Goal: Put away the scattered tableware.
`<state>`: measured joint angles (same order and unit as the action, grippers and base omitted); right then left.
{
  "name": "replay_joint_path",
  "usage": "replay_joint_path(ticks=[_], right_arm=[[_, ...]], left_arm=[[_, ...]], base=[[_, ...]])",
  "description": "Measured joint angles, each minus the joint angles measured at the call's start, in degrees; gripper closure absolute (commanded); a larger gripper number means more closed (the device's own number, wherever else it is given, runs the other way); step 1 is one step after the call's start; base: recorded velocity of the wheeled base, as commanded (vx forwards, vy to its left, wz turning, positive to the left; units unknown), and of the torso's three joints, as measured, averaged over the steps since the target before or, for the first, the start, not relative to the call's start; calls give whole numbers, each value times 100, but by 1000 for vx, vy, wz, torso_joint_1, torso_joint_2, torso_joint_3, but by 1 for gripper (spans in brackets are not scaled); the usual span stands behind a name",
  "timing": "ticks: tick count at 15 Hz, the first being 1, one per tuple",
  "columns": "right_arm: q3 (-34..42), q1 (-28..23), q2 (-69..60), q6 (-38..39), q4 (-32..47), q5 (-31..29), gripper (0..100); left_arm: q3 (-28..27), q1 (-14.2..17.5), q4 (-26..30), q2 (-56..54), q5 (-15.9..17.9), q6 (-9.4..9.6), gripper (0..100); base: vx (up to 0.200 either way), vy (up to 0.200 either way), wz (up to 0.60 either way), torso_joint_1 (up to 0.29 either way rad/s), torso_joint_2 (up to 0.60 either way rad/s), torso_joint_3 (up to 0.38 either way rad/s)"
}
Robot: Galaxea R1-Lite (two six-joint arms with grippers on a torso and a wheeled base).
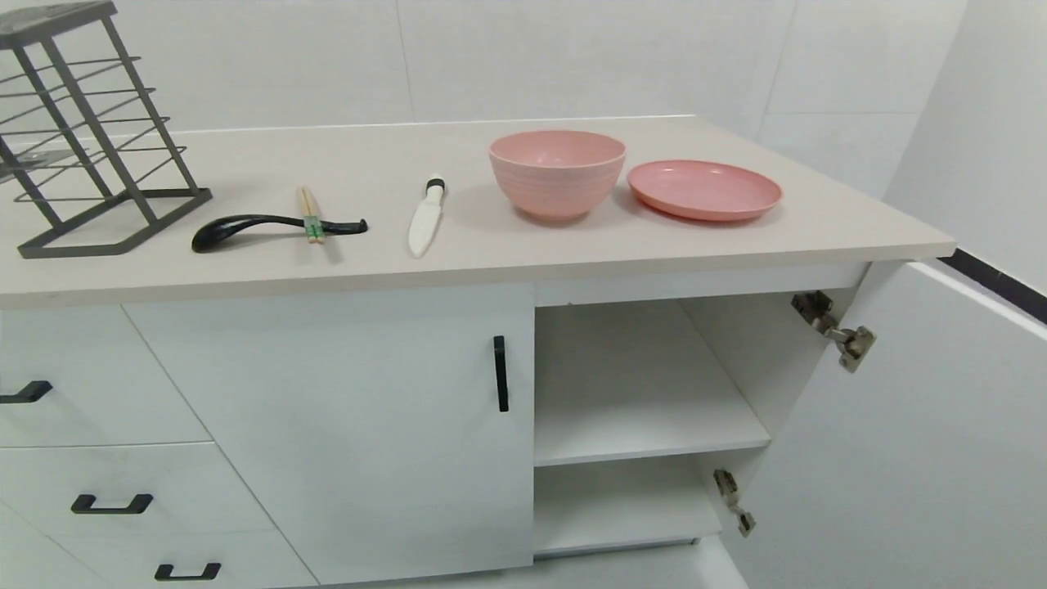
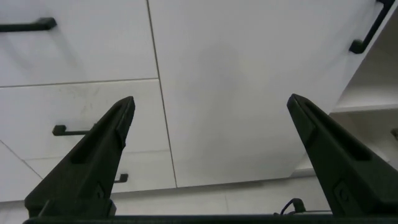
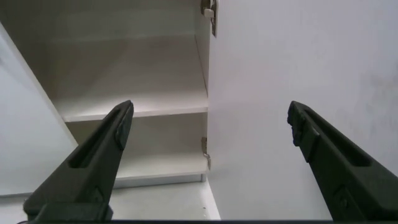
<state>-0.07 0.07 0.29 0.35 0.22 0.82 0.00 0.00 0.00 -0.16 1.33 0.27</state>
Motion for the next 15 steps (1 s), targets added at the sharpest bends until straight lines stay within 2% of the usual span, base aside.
replay_joint_path(ticks=[3, 9, 11, 15], right_arm=[[-4, 0, 0, 2, -11, 0, 0], [-2, 0, -2, 7, -4, 2, 0], [0, 0, -2, 7, -4, 2, 0], [-2, 0, -2, 9, -9, 2, 0]], left_arm=[[0, 0, -11, 2, 1, 0, 0], [0, 0, -5, 6, 0, 0, 0], [0, 0, -5, 9, 0, -17, 0], [0, 0, -13, 9, -13, -43, 0]], base=[[0, 0, 0, 84, -533, -263], [0, 0, 0, 253, -473, -271], [200, 0, 0, 222, -483, -271], [0, 0, 0, 235, -503, -275]])
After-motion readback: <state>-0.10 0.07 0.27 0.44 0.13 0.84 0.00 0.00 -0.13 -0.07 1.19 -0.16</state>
